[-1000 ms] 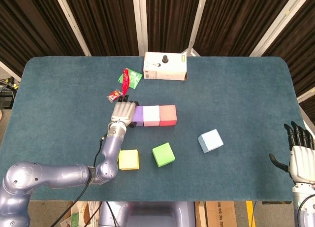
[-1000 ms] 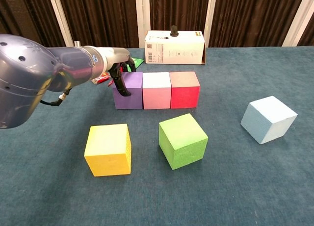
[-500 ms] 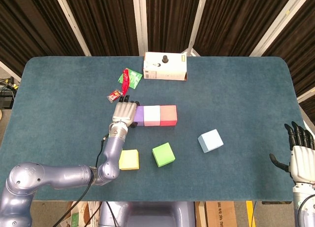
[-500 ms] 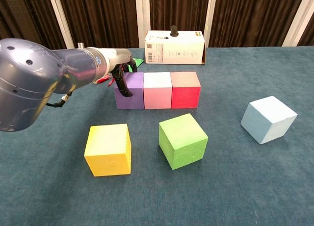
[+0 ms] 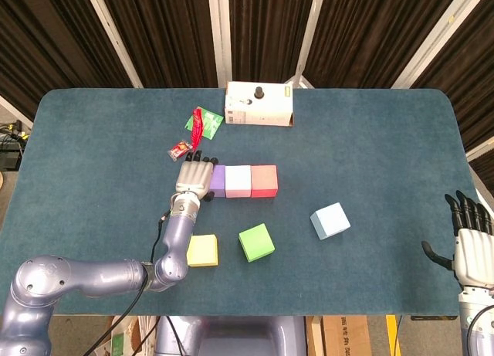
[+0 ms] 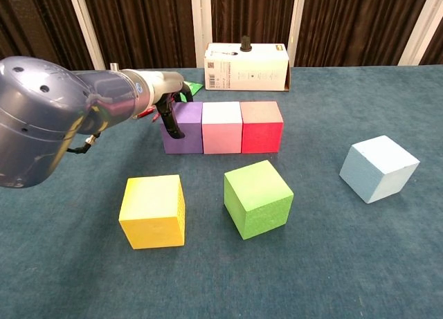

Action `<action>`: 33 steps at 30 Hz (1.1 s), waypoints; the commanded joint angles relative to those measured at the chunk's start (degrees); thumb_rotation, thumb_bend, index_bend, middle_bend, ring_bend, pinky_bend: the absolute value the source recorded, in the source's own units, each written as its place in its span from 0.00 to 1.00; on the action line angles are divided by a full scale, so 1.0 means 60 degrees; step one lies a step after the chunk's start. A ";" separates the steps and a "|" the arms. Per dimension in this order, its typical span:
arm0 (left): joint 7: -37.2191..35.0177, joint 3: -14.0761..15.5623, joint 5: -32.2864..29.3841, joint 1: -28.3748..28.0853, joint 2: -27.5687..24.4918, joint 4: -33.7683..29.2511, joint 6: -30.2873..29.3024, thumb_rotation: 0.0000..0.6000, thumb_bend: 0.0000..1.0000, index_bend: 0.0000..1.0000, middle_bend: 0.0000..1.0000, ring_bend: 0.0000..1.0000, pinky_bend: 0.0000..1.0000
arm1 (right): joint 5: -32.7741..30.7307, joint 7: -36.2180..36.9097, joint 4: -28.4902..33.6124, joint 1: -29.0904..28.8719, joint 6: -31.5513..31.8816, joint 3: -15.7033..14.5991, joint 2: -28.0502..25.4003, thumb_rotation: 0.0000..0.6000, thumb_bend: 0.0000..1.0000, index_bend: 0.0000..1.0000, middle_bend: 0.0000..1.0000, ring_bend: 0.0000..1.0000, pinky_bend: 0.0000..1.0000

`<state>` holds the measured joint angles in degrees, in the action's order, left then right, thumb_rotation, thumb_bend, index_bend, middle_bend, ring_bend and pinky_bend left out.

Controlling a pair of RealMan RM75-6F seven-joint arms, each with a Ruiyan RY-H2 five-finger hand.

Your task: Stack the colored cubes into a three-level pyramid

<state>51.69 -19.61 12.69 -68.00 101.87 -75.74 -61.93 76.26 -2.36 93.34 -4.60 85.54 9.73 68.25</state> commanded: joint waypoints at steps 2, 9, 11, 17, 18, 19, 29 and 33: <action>0.0092 -0.0022 -0.0081 0.0018 -0.0035 -0.0068 0.0030 1.00 0.35 0.13 0.14 0.00 0.00 | -0.0007 -0.0011 0.0015 0.0008 0.0018 0.0009 0.0000 1.00 0.24 0.11 0.04 0.00 0.00; 0.0317 -0.0078 -0.0172 0.0028 -0.0383 -0.0630 0.0067 1.00 0.35 0.05 0.04 0.00 0.00 | -0.0025 -0.0033 0.0024 0.0006 -0.0002 0.0012 -0.0005 1.00 0.24 0.11 0.04 0.00 0.00; 0.0235 -0.0153 -0.0091 0.0077 -0.0596 -0.0965 0.0061 1.00 0.35 0.04 0.02 0.00 0.00 | -0.0019 -0.0043 0.0031 0.0002 -0.0021 0.0001 -0.0008 1.00 0.24 0.11 0.04 0.00 0.00; -0.0694 -0.0316 0.1069 0.0690 -0.1781 -0.2586 -0.0108 1.00 0.35 0.02 0.00 0.00 0.00 | -0.0070 -0.0051 -0.0020 -0.0037 -0.0181 -0.0036 -0.0006 1.00 0.24 0.11 0.04 0.00 0.00; -0.1074 -0.0332 0.1533 0.0925 -0.2051 -0.2942 -0.0187 1.00 0.35 0.03 0.00 0.00 0.00 | -0.0110 -0.0056 -0.0033 -0.0056 -0.0255 -0.0043 -0.0007 1.00 0.24 0.11 0.04 0.00 0.00; -0.1595 -0.0387 0.2149 0.1235 -0.2328 -0.3318 -0.0396 1.00 0.35 0.04 0.00 0.00 0.00 | -0.0140 -0.0060 -0.0047 -0.0083 -0.0347 -0.0060 -0.0002 1.00 0.24 0.11 0.04 0.00 0.00; -0.5190 0.0418 0.6112 0.4606 -0.5741 -0.6350 -0.1780 1.00 0.35 0.06 0.01 0.00 0.00 | 0.0611 0.0772 -0.0204 -0.0557 -0.1404 -0.0505 -0.0084 1.00 0.24 0.11 0.04 0.00 0.00; -0.6240 0.1308 0.7995 0.5922 -0.6909 -0.6565 -0.2364 1.00 0.35 0.06 0.01 0.00 0.00 | 0.1198 0.1390 -0.0352 -0.1023 -0.1982 -0.0611 -0.0222 1.00 0.24 0.11 0.04 0.00 0.00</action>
<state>21.76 -17.22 48.97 -41.81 67.67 -110.75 -71.57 81.91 4.58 91.72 -9.29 75.31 6.51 67.46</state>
